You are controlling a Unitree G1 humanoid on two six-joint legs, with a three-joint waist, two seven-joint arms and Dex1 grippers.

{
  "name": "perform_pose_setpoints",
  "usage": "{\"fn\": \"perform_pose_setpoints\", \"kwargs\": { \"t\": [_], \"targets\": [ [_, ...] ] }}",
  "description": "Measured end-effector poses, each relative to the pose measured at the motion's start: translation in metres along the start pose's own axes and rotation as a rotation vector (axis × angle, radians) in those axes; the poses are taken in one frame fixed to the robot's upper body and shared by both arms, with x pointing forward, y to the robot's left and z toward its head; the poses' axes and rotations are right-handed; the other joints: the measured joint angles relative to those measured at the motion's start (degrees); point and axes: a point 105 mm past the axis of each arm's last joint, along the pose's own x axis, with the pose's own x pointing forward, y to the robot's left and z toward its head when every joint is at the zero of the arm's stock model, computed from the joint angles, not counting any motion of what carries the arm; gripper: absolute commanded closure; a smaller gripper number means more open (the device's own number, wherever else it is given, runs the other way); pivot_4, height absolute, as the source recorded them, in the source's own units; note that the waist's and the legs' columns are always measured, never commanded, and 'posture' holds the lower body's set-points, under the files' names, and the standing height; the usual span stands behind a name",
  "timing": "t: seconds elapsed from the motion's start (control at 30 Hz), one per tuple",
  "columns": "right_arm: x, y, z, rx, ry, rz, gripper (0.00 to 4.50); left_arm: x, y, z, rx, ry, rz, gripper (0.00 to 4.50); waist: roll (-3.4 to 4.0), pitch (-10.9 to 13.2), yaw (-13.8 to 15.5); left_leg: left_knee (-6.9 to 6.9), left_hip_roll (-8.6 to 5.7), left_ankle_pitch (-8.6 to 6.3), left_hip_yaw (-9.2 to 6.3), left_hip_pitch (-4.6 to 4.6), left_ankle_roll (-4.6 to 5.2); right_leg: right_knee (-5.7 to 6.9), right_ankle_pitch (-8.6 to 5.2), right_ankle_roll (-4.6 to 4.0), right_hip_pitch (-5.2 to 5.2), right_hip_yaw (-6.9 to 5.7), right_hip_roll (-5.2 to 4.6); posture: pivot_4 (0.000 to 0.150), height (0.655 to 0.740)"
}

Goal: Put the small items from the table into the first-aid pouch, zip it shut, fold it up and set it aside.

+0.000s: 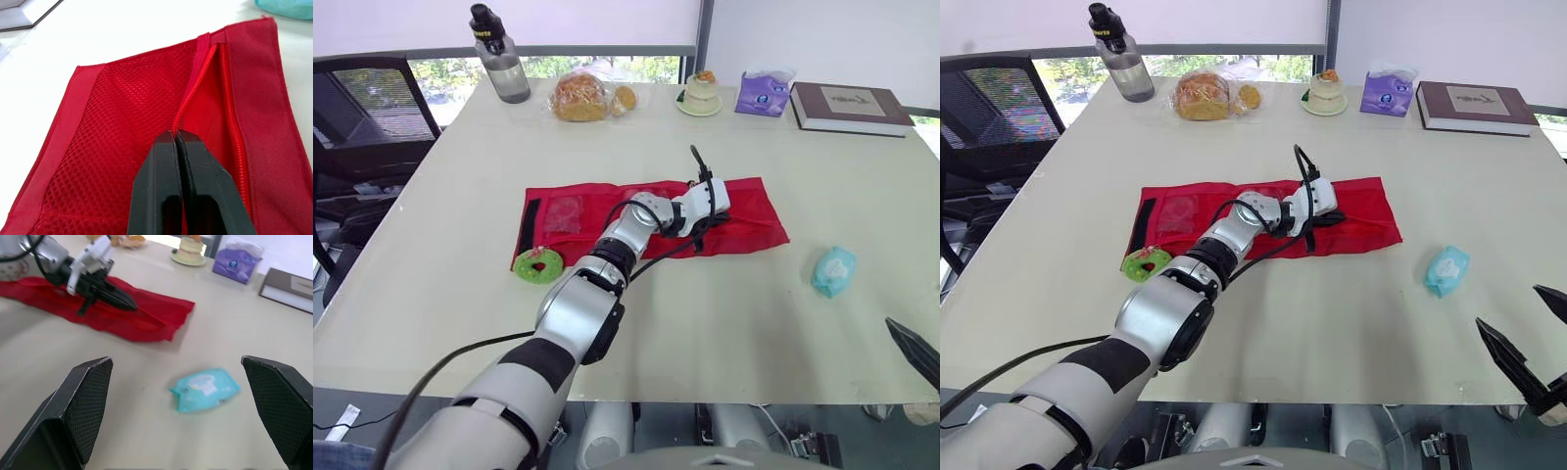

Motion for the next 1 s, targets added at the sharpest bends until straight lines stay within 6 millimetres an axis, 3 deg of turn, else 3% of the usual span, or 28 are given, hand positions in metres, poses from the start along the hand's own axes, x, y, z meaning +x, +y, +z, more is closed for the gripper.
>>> {"fn": "perform_pose_setpoints", "kwargs": {
  "t": [0.4, 0.67, 0.8, 0.93, 1.0],
  "targets": [
    [-0.054, -0.036, 0.006, -0.065, 0.116, -0.13, 0.0, 0.001, 0.001, 0.003, -0.018, -0.023, 0.008, 4.44, 0.02, 0.0, 0.0, -0.01, 0.0, 0.0, 0.01, 0.0, 0.0, 0.0, -0.02, -0.02, -0.02, 0.0, -0.02, 0.15, 0.74],
    [-0.051, -0.041, -0.003, -0.052, 0.174, -0.172, 0.0, 0.003, -0.001, 0.005, -0.021, -0.028, 0.005, 4.44, 0.02, 0.0, 0.0, -0.01, 0.0, 0.0, 0.01, -0.01, 0.0, -0.01, -0.11, -0.17, -0.03, 0.0, -0.03, 0.15, 0.74],
    [-0.019, -0.039, -0.03, 0.027, 0.212, -0.242, 0.0, 0.004, 0.0, 0.006, -0.023, -0.03, 0.018, 4.44, 0.01, 0.0, -0.1, 0.02, 0.01, 0.0, 0.03, -0.04, 0.0, -0.01, -0.11, -0.2, -0.07, 0.02, -0.04, 0.15, 0.74],
    [0.03, -0.025, -0.042, 0.144, 0.174, -0.252, 0.0, 0.006, 0.001, 0.014, -0.001, -0.048, 0.02, 4.44, 0.1, 0.0, 0.2, 0.02, -0.03, 0.0, -0.04, -0.07, 0.0, 0.03, -0.1, -0.21, -0.07, -0.01, -0.03, 0.15, 0.74],
    [0.064, -0.025, -0.051, 0.188, 0.162, -0.313, 0.0, 0.004, 0.005, 0.017, 0.011, -0.054, 0.04, 4.44, -0.1, 0.0, -0.2, 0.03, -0.01, 0.0, -0.04, -0.12, 0.0, -0.01, 0.01, -0.05, -0.12, 0.05, 0.04, 0.15, 0.74]
  ]
}}
